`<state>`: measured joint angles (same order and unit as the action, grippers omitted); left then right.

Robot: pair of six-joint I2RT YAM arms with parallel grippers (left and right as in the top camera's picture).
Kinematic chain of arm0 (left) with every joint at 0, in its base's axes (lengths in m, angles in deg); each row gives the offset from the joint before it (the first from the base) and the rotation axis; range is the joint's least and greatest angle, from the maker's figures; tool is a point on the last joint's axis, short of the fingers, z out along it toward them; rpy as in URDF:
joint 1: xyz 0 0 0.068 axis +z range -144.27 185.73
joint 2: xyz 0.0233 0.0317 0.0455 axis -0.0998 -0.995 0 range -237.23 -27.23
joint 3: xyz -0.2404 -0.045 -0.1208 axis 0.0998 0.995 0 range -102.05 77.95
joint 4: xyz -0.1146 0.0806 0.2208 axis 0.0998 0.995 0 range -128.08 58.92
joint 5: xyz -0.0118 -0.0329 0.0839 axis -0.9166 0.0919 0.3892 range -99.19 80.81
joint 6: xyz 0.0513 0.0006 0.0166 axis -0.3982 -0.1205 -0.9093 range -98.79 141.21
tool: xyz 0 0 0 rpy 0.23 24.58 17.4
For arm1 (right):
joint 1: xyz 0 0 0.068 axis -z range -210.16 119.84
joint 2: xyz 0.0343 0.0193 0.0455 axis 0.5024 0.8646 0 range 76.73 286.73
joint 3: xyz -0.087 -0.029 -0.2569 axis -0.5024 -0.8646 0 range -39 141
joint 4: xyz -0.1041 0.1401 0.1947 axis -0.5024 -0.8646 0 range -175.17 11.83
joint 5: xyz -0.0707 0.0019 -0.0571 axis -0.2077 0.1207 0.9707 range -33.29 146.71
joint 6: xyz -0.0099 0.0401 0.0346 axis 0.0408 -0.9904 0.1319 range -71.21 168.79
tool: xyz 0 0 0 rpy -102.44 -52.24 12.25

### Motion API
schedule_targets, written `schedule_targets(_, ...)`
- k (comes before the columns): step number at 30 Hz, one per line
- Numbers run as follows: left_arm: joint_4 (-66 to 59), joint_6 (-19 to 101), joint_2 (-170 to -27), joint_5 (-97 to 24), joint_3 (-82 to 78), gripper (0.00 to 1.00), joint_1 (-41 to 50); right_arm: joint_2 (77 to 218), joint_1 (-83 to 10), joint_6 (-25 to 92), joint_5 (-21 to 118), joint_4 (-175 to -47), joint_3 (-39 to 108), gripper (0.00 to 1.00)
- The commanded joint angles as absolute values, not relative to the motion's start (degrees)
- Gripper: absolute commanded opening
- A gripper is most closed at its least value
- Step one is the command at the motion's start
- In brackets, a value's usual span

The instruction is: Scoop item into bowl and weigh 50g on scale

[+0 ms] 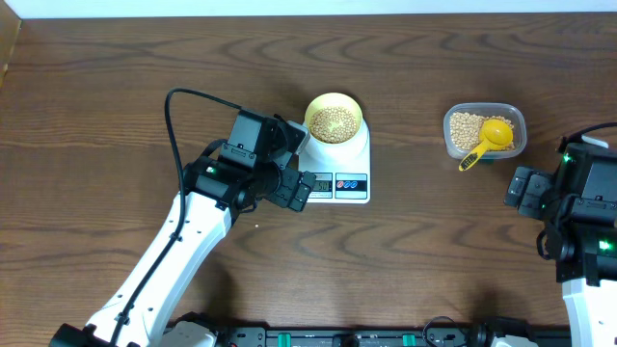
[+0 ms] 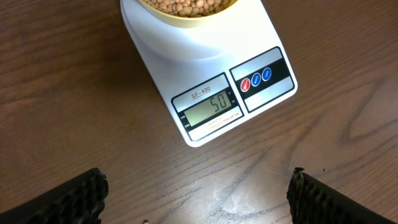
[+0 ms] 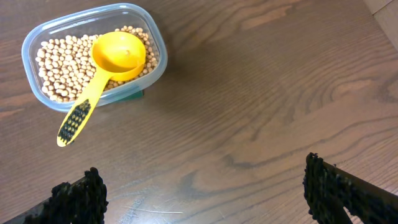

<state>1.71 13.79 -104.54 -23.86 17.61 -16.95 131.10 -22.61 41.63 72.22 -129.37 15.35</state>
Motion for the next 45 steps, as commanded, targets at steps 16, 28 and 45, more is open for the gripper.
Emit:
schedule_targets(16, 1.69, 14.25, -104.72, -23.67, 18.11, 0.95, -17.12, 126.33, -25.10, 41.17, 62.16, -134.33, 15.30, 0.99)
schedule_targets(28, 1.69, 14.25, -104.72, -23.67, 18.11, 0.95, -17.12, 105.83, -26.89, 43.73, 62.12, -110.31, -5.61, 0.99)
schedule_targets(45, 1.69, 14.25, -104.72, -23.67, 18.11, 0.95, -17.12, 86.83, -28.88, 43.73, 60.63, -89.86, -29.66, 0.99)
